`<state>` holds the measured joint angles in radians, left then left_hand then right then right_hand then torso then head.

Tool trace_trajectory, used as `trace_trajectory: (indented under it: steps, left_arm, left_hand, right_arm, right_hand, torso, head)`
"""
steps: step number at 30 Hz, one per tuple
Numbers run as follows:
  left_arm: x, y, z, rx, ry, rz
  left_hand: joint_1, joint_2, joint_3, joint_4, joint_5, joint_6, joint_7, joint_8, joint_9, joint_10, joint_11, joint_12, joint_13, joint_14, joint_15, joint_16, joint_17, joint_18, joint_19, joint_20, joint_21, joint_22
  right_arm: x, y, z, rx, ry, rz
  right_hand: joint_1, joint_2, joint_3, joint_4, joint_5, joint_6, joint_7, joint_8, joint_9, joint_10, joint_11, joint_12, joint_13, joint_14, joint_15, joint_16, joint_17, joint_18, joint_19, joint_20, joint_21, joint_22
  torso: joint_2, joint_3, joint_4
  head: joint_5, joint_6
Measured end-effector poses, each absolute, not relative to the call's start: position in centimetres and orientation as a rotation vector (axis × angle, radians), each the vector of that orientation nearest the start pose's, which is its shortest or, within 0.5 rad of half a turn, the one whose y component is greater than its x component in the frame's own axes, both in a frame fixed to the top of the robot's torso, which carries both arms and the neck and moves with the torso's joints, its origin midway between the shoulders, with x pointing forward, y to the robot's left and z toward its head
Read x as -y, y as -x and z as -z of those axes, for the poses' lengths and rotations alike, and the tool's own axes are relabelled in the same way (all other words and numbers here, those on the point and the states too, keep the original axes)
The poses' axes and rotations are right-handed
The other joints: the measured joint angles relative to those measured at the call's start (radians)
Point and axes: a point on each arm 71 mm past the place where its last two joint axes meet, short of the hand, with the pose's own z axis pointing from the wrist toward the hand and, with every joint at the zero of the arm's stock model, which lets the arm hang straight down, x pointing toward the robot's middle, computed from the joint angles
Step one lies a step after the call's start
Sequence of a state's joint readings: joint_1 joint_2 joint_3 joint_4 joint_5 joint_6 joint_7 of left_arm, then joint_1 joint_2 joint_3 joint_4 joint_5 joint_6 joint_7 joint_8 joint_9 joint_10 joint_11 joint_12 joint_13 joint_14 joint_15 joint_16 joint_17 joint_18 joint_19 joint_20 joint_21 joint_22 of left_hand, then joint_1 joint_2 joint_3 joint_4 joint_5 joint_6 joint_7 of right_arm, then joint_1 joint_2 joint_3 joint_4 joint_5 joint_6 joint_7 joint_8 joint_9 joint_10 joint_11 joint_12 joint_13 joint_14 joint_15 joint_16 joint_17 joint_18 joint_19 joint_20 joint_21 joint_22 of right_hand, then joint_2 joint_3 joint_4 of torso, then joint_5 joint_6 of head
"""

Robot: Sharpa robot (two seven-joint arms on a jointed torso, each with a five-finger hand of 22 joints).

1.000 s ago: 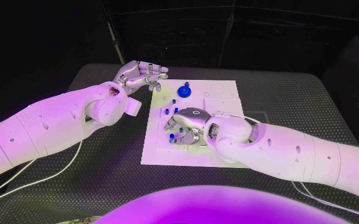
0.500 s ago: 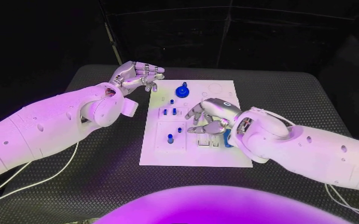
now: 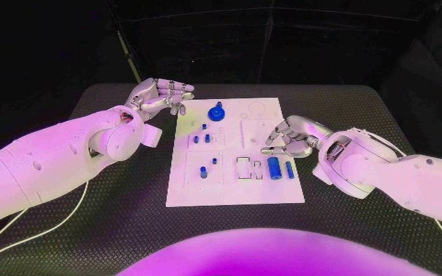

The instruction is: Assemble the parts on the task board

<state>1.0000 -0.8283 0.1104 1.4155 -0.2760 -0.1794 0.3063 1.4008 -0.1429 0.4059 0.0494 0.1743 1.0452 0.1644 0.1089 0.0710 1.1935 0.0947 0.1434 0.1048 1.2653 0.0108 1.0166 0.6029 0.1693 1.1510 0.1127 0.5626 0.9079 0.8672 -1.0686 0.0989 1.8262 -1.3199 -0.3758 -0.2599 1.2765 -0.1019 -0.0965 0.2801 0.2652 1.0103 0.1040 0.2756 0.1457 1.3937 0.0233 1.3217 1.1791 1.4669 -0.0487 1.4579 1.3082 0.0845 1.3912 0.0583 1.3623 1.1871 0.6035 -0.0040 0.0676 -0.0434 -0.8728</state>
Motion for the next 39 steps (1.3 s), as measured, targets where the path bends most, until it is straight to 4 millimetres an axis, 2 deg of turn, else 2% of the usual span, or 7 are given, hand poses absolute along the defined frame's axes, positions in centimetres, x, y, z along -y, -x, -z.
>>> trace_trajectory:
  steps: [3, 7, 9, 11, 18, 29, 39]
  left_arm:
    - [-22.7, -48.5, 23.2, -1.581, 1.004, 1.482]
    - [-22.7, -48.5, 23.3, -1.581, 1.004, 1.481]
    - [-22.7, -48.5, 23.3, -1.582, 1.004, 1.481]
    - [-22.8, -48.5, 23.3, -1.582, 1.005, 1.480]
    - [-22.9, -48.4, 23.3, -1.581, 1.006, 1.476]
    - [-23.0, -48.4, 23.3, -1.581, 1.007, 1.474]
    - [-23.0, -48.4, 23.3, -1.582, 1.008, 1.474]
  left_hand:
    - [0.000, 0.000, 0.000, 0.000, 0.000, 0.000, 0.000, 0.000, 0.000, 0.000, 0.000, 0.000, 0.000, 0.000, 0.000, 0.000, 0.000, 0.000, 0.000, 0.000, 0.000, 0.000]
    - [0.000, 0.000, 0.000, 0.000, 0.000, 0.000, 0.000, 0.000, 0.000, 0.000, 0.000, 0.000, 0.000, 0.000, 0.000, 0.000, 0.000, 0.000, 0.000, 0.000, 0.000, 0.000]
    - [0.000, 0.000, 0.000, 0.000, 0.000, 0.000, 0.000, 0.000, 0.000, 0.000, 0.000, 0.000, 0.000, 0.000, 0.000, 0.000, 0.000, 0.000, 0.000, 0.000, 0.000, 0.000]
    - [0.000, 0.000, 0.000, 0.000, 0.000, 0.000, 0.000, 0.000, 0.000, 0.000, 0.000, 0.000, 0.000, 0.000, 0.000, 0.000, 0.000, 0.000, 0.000, 0.000, 0.000, 0.000]
    - [0.000, 0.000, 0.000, 0.000, 0.000, 0.000, 0.000, 0.000, 0.000, 0.000, 0.000, 0.000, 0.000, 0.000, 0.000, 0.000, 0.000, 0.000, 0.000, 0.000, 0.000, 0.000]
    - [0.000, 0.000, -0.003, -0.003, 0.000, 0.000, 0.000, 0.000, 0.000, -0.004, -0.004, 0.000, 0.000, 0.000, 0.000, 0.000, 0.000, 0.000, 0.000, 0.000, 0.000, -0.001]
    - [0.000, 0.000, -0.003, -0.003, 0.000, 0.000, 0.000, 0.000, 0.000, -0.004, -0.004, 0.000, 0.000, 0.000, 0.000, 0.000, 0.000, 0.000, 0.000, 0.000, 0.000, -0.001]
  right_arm:
    - [23.4, -38.2, 25.0, -1.912, -0.226, -0.637]
    - [23.6, -37.8, 25.5, -1.934, -0.198, -0.561]
    - [23.8, -37.5, 25.9, -1.946, -0.179, -0.517]
    - [23.9, -37.3, 26.2, -1.953, -0.161, -0.483]
    - [24.1, -36.9, 27.0, -1.969, -0.106, -0.405]
    - [24.0, -36.6, 27.8, -2.001, -0.041, -0.347]
    - [23.2, -36.4, 28.9, -2.027, -0.013, -0.343]
  right_hand:
    - [0.001, 0.002, -0.023, 0.010, 0.000, -0.003, -0.003, 0.020, 0.013, 0.000, 0.000, 0.013, 0.025, 0.000, 0.000, 0.006, 0.000, 0.000, 0.003, -0.003, 0.006, 0.011]
    - [-0.018, 0.020, -0.043, 0.012, 0.002, -0.009, -0.009, 0.041, 0.028, 0.000, 0.000, 0.021, 0.042, 0.000, 0.000, 0.012, 0.000, 0.000, 0.007, 0.000, 0.015, 0.028]
    - [-0.030, 0.032, -0.051, 0.012, 0.020, -0.011, -0.010, 0.053, 0.035, 0.000, 0.000, 0.021, 0.048, 0.000, 0.000, 0.012, 0.000, 0.000, 0.010, -0.003, 0.018, 0.034]
    - [-0.035, 0.037, -0.055, 0.011, 0.035, -0.015, -0.008, 0.061, 0.042, 0.000, 0.000, 0.021, 0.053, 0.000, 0.000, 0.012, 0.000, 0.000, 0.010, -0.003, 0.020, 0.036]
    - [-0.050, 0.052, -0.073, 0.012, 0.041, -0.018, -0.011, 0.083, 0.058, 0.003, -0.003, 0.025, 0.065, 0.000, 0.000, 0.016, 0.000, 0.000, 0.010, -0.003, 0.026, 0.046]
    - [-0.105, 0.043, -0.096, 0.014, 0.039, -0.025, -0.018, 0.122, 0.091, 0.000, -0.008, 0.025, 0.078, 0.000, 0.000, 0.022, 0.000, 0.000, 0.013, -0.006, 0.031, 0.057]
    - [-0.111, 0.047, -0.096, 0.014, 0.037, -0.025, -0.018, 0.128, 0.101, 0.003, -0.011, 0.025, 0.082, -0.004, -0.003, 0.022, 0.000, 0.000, 0.013, -0.006, 0.031, 0.061]
  torso:
    - [0.000, 0.0000, 0.0000]
    - [0.000, -0.0003, 0.0003]
    - [0.000, -0.0008, 0.0013]
    - [0.000, -0.0012, 0.0026]
    - [0.000, -0.0012, 0.0039]
    - [0.001, -0.0007, 0.0032]
    - [0.001, -0.0004, 0.0029]
  head:
    - [-0.005, 0.000]
    - [-0.010, 0.000]
    - [-0.012, 0.000]
    - [-0.014, 0.000]
    - [-0.012, 0.000]
    - [-0.011, 0.000]
    - [-0.012, 0.000]
